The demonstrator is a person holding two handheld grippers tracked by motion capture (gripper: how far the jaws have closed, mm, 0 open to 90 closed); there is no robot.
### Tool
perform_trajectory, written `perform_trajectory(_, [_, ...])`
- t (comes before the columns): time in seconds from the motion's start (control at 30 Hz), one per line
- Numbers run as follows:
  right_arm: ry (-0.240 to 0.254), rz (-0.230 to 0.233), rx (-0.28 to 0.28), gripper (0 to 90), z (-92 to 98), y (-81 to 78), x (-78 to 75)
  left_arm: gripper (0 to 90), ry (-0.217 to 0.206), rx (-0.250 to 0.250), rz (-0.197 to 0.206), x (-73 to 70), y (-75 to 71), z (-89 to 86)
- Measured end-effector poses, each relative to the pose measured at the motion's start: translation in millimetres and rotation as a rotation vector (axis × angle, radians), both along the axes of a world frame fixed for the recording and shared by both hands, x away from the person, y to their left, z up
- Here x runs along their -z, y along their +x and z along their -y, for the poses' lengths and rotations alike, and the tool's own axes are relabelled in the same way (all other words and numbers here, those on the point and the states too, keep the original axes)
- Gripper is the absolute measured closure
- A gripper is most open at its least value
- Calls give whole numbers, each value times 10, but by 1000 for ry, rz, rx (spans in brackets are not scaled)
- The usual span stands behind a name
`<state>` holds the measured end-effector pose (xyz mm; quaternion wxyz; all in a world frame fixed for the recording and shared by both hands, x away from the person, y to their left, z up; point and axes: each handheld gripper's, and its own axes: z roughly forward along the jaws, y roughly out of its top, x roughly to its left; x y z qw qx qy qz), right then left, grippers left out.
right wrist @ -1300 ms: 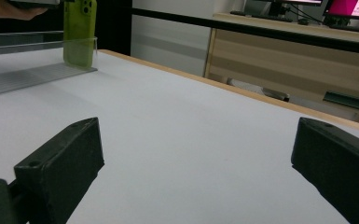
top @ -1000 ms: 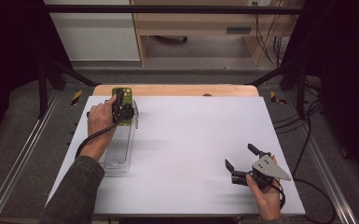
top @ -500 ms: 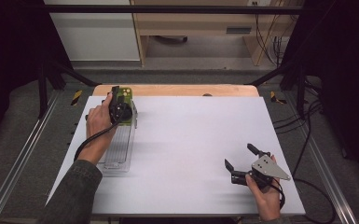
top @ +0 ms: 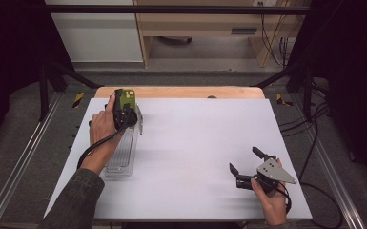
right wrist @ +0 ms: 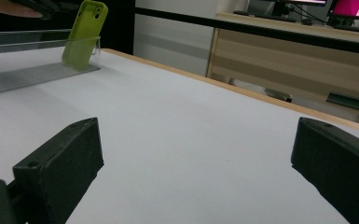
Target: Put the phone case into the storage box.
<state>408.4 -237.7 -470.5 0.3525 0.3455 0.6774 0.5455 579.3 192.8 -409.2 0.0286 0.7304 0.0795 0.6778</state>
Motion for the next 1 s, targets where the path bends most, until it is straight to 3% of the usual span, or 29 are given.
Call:
perform_trajectory(0.1, [-3, 3, 0, 22, 1, 6, -1, 207, -12, 7, 0, -23, -27, 19])
perform_trajectory(0.3, [17, 1, 0, 18, 8, 22, 0, 174, 4, 9, -19, -9, -108, 19])
perform_trajectory(0.7, [29, 12, 1, 17, 3, -7, -20, 123, -82, 1, -87, -87, -226, 7])
perform_trajectory(0.83, [19, 10, 0, 18, -5, -8, -16, 124, -136, -5, -116, -104, -267, -1])
perform_trajectory(0.9, [20, 10, 1, 17, -3, -13, -17, 123, -184, -18, -154, -110, -272, -10])
perform_trajectory(1.0, [22, 10, 1, 17, -2, -15, -19, 118, -270, -16, -180, -136, -288, -22])
